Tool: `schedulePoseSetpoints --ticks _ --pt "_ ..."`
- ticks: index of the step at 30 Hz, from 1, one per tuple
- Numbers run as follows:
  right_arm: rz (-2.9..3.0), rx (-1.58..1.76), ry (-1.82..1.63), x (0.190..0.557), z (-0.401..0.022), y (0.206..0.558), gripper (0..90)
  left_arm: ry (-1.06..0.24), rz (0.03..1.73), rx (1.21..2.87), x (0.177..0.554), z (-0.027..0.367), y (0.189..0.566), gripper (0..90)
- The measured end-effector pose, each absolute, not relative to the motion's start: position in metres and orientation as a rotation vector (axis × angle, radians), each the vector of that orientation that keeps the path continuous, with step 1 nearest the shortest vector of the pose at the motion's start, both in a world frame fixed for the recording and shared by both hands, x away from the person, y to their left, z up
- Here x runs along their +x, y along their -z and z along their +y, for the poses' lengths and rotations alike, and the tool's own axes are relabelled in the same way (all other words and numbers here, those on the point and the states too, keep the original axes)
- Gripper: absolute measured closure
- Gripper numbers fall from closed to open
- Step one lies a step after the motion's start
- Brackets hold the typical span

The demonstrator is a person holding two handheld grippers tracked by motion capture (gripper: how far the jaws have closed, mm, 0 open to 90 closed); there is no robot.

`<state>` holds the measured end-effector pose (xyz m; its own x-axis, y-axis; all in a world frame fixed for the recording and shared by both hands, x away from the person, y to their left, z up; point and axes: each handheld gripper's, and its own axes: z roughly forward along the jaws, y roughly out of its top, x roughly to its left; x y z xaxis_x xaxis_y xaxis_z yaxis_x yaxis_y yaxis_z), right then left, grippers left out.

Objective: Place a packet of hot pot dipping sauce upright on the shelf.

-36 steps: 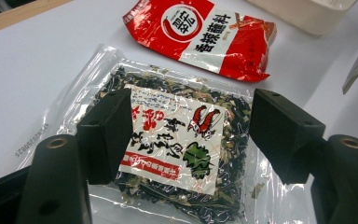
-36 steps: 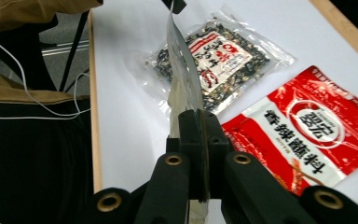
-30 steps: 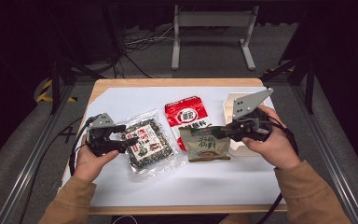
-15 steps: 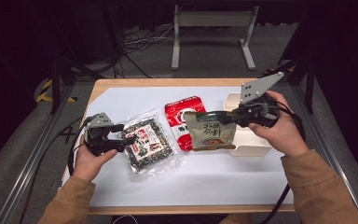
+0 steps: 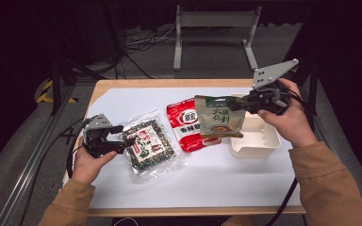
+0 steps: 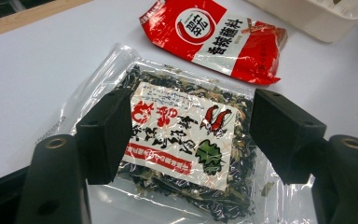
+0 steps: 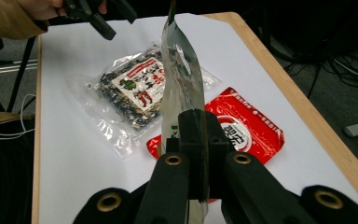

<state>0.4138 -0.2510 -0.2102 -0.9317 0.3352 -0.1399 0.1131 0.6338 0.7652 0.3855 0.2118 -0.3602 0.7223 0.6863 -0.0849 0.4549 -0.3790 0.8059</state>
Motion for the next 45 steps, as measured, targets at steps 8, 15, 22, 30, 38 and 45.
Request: schedulePoseSetpoints --ticks 8,15,22,30,38,45 --pt "2.557 0.339 -1.18 0.426 -0.263 0.202 89.1 -0.342 0.904 2.022 0.38 0.222 0.361 30.7" --pt "2.525 0.312 -1.142 0.435 -0.268 0.198 89.1 -0.353 0.919 2.023 0.375 0.228 0.362 30.7" --pt "2.505 0.339 -1.138 0.447 -0.277 0.199 89.1 -0.361 0.949 2.008 0.37 0.235 0.363 30.7" --pt "2.463 0.371 -1.133 0.461 -0.292 0.201 89.1 -0.358 0.977 1.999 0.367 0.239 0.365 30.7" --pt "2.426 0.395 -1.113 0.474 -0.307 0.208 89.1 -0.364 0.973 2.008 0.366 0.24 0.367 30.7" --pt "2.406 0.406 -1.103 0.489 -0.322 0.216 89.1 -0.368 1.002 2.0 0.362 0.245 0.369 30.7"
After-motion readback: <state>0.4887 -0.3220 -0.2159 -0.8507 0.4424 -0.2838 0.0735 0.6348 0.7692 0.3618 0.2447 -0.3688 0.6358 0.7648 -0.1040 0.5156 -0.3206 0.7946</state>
